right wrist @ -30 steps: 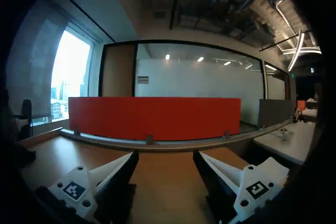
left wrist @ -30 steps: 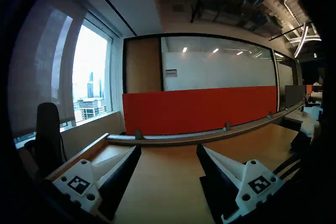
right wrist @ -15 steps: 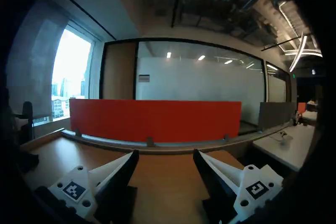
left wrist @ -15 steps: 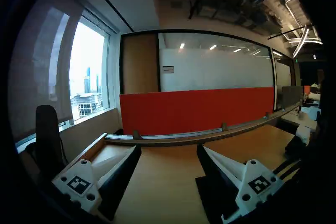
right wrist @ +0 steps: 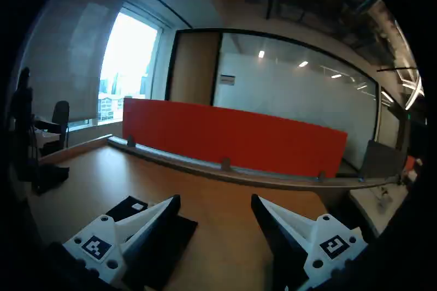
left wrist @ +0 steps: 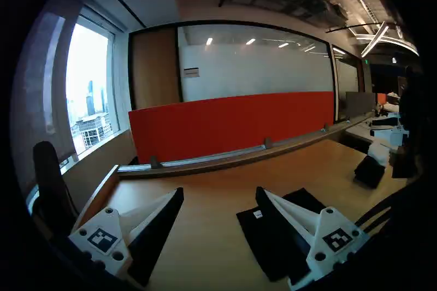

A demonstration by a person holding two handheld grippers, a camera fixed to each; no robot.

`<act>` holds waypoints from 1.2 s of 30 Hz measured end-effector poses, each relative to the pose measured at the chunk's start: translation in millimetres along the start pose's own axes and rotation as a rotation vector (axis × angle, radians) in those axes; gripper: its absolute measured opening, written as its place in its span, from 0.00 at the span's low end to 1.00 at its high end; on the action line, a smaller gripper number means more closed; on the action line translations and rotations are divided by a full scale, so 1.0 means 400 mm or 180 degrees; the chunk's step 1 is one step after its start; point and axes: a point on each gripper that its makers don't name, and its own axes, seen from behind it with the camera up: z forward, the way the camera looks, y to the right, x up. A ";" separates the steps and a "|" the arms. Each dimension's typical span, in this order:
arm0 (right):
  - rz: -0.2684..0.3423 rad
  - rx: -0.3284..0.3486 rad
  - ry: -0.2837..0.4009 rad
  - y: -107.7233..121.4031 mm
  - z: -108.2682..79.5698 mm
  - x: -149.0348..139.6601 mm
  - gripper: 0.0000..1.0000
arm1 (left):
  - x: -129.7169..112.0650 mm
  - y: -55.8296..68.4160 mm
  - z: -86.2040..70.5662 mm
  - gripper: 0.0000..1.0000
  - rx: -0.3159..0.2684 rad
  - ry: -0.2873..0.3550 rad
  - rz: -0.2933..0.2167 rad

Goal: Fold towel

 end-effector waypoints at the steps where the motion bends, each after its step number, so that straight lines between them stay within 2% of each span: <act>1: -0.0026 0.0056 -0.0034 -0.008 -0.001 -0.004 1.00 | -0.004 0.008 0.000 0.98 -0.0045 -0.0028 0.0020; 8: -0.0232 0.0436 -0.0272 -0.057 -0.013 -0.041 1.00 | -0.036 0.063 0.000 0.98 -0.0344 -0.0194 0.0112; 12: -0.0329 0.0593 -0.0371 -0.079 -0.019 -0.059 1.00 | -0.055 0.077 0.001 0.98 -0.0406 -0.0270 0.0144; 23: -0.0453 0.0797 -0.0503 -0.121 -0.018 -0.090 1.00 | -0.095 0.115 0.002 0.98 -0.0520 -0.0385 0.0172; 36: -0.0441 0.0882 -0.0699 -0.150 -0.007 -0.190 1.00 | -0.209 0.156 0.003 0.98 -0.0657 -0.0618 0.0329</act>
